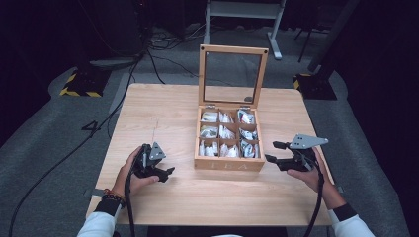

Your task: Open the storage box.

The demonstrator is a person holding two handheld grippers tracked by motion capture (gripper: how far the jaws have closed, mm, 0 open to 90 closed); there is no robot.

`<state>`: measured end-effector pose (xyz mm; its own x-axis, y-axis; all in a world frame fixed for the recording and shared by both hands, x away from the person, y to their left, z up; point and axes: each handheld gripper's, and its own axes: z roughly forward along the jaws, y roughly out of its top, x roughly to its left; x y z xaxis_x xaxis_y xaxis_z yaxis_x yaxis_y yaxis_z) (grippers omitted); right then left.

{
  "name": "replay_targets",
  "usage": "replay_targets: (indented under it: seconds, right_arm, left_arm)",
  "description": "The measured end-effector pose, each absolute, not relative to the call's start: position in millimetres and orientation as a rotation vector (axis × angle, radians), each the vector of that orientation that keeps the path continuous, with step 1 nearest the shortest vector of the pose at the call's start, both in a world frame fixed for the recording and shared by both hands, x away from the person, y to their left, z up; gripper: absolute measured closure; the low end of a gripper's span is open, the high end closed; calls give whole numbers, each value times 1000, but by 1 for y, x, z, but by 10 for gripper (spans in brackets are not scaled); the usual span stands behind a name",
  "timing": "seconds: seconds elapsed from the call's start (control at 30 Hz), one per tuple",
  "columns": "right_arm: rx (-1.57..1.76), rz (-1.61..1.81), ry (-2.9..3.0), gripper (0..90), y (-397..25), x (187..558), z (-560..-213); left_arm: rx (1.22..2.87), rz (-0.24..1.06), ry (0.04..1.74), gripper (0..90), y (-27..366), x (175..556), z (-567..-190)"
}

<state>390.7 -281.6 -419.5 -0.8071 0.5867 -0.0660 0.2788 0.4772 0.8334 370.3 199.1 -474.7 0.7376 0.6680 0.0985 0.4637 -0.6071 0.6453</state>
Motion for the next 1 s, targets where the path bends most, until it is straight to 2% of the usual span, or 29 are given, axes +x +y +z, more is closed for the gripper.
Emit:
replay_targets:
  seconds: [0.07,0.2,0.3,0.63,1.0]
  right_arm:
    - [705,1255,2389,388,-275,393,-415]
    - [680,1280,2394,428,-262,399,-408]
    - [661,1284,2406,442,-250,404,-405]
    - [565,1275,2509,526,-204,419,-406]
    - [510,1167,2611,533,-167,433,-420]
  left_arm:
    - [2330,505,843,167,199,365,-477]
    - [2348,472,848,167,200,361,-483]
    - [2368,522,831,168,199,355,-486]
    - [2345,479,846,165,204,340,-494]
    - [2243,402,906,165,213,332,-502]
